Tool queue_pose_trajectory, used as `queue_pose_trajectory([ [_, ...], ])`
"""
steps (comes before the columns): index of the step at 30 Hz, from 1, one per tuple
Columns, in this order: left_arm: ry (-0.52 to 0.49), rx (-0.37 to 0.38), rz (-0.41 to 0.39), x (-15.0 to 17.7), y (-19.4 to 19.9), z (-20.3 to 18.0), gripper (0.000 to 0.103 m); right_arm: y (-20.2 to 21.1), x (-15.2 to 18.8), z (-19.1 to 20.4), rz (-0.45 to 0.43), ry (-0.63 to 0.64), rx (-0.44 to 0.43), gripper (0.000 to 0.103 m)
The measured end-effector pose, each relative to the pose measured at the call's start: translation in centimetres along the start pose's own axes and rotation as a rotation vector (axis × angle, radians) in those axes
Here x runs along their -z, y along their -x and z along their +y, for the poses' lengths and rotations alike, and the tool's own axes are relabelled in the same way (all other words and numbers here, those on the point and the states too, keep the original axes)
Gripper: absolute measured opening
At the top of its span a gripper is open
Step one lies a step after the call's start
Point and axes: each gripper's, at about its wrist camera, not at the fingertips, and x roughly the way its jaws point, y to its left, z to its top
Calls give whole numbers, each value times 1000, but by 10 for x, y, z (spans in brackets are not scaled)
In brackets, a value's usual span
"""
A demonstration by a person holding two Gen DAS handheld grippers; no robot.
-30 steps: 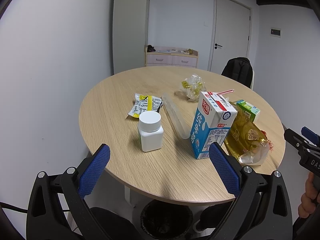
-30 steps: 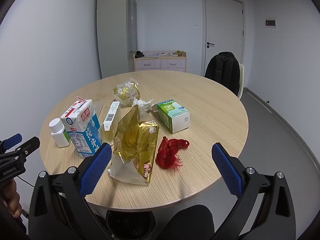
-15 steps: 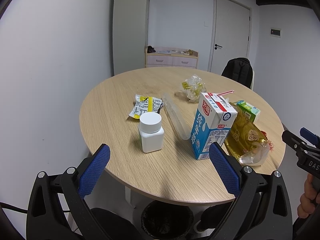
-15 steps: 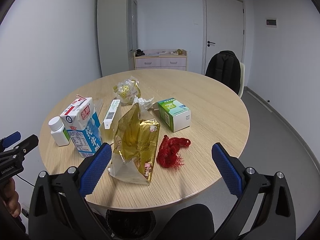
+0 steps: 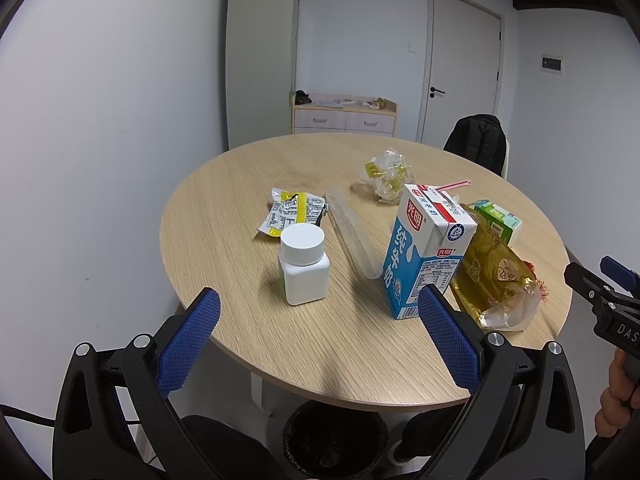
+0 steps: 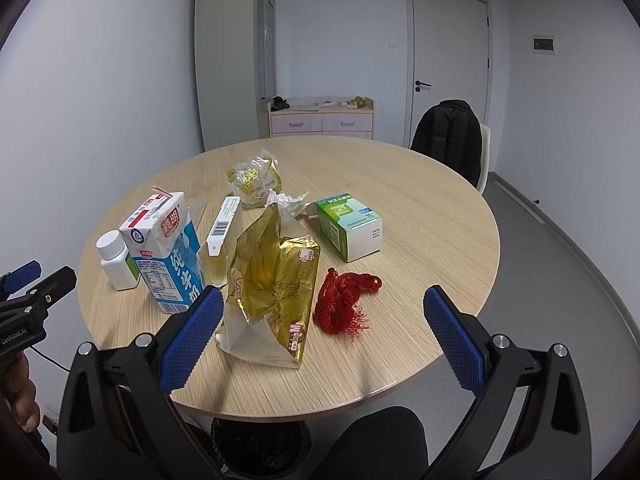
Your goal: Collect trash
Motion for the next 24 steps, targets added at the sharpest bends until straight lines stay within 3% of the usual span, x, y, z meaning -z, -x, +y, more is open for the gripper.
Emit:
queue_pose_trajectory([
  [24,-5,-1,6,2,0,-2,97,-1,-1,-4,5,-13,1,96],
])
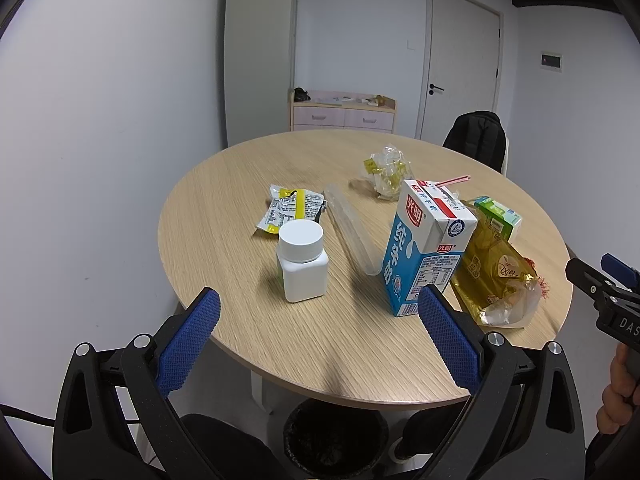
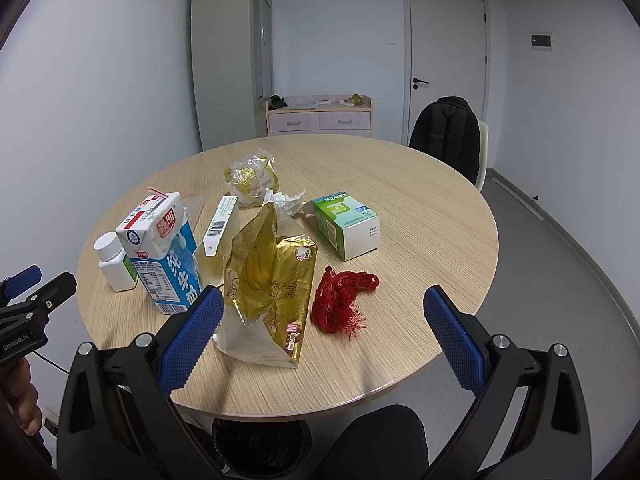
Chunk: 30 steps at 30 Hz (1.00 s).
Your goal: Collect trash
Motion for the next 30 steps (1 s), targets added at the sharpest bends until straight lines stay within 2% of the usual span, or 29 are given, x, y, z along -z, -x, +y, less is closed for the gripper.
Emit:
queue_pose_trajectory([
  [8,3,1,7,0,-2,1,97,0,0,0,2,1,-1,96],
  [15,34,2,55,-8,-21,15,97,-17,-14,-18,27,-17,-1,96],
  [21,48,-27,107,-19,-56,26,97,-55,-46,-30,69,17,2,96],
  [30,45,-27,189,-29,-104,28,96,-132,-88,-31,209,74,-16,93],
])
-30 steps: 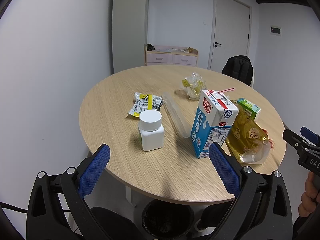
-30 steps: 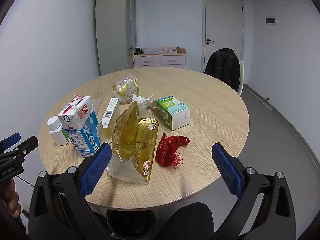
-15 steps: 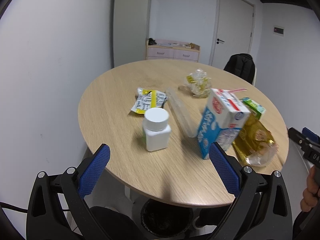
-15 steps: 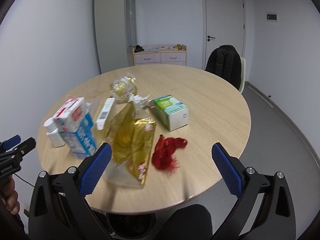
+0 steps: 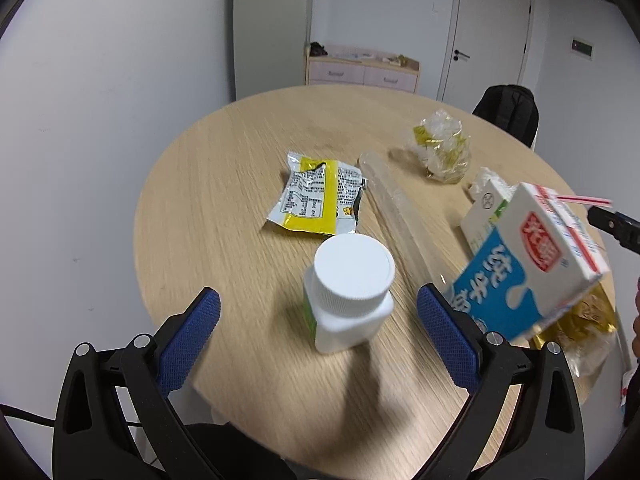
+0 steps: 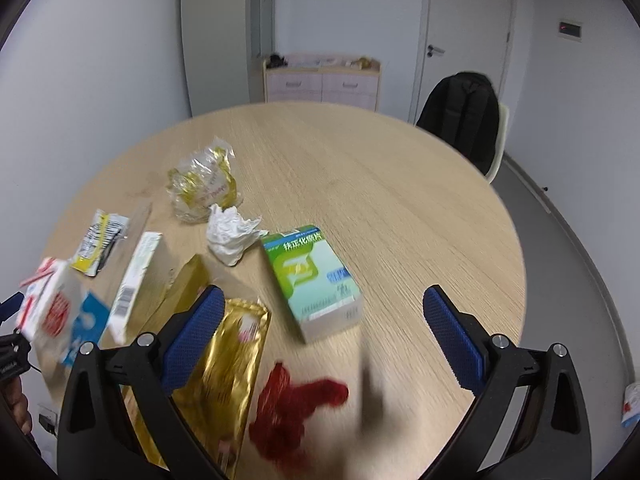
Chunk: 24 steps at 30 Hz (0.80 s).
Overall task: Collect trash
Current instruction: 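Grasp the white pill bottle with the left tool while the right tool grasps the green medicine box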
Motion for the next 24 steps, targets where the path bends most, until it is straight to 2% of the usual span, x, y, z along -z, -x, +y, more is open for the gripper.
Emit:
queue_pose_trajectory([
  [4,-23,3,27,-4,-13,-6,94,-27,-10,0,65,6,-5,91],
  [13,-26,0,59,-7,-28,-12,86,-56,-8,-3,138,-5,-8,73],
  [17,-29,6,74,-6,-34,-15,76,-58,-6,-3,150,-17,-16,63],
  [24,-33,30,90,-6,-37,-20,58,-57,-5,-1,148,-8,-9,58],
])
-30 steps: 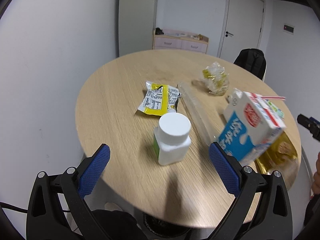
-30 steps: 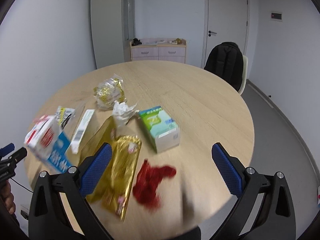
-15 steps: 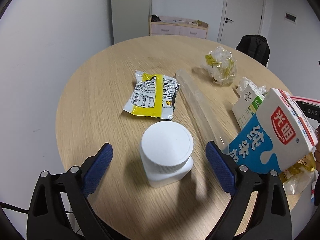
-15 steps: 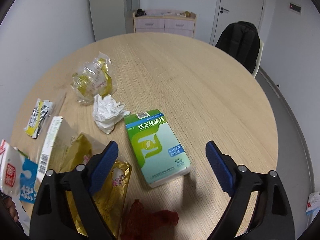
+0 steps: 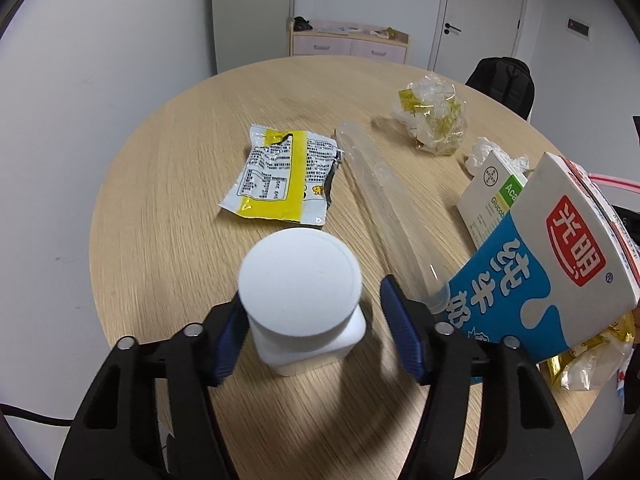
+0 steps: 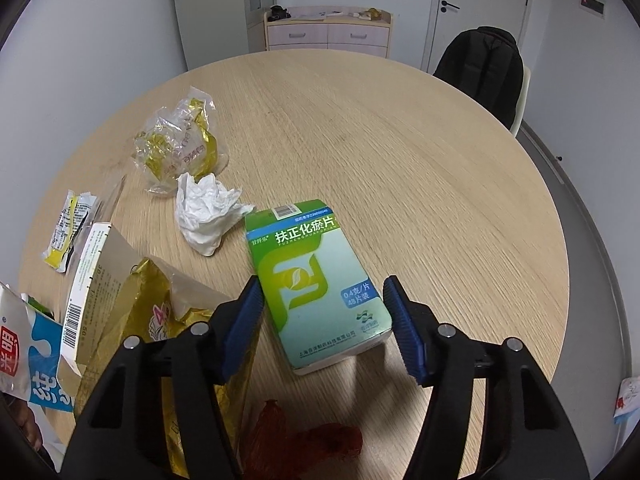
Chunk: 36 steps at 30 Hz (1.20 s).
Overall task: Collect trash
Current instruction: 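Grasp the white pill bottle with the left tool while the right tool grasps the green medicine box, then lift the pill bottle and green box and carry both down toward the black bin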
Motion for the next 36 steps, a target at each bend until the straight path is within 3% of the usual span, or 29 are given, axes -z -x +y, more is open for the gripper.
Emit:
queue_pose_trajectory([
  [6,-8,14,15,0,-1,-3,44,2,2,0,-3,-5,3,56],
  [15,-10,12,9,1,8,-10,43,18,10,-5,-37,-28,15,55],
  [24,13,9,-14,10,36,-11,43,63,32,4,-110,-40,34,55],
  [36,-17,19,-76,44,91,-14,43,146,94,32,-239,-47,36,55],
])
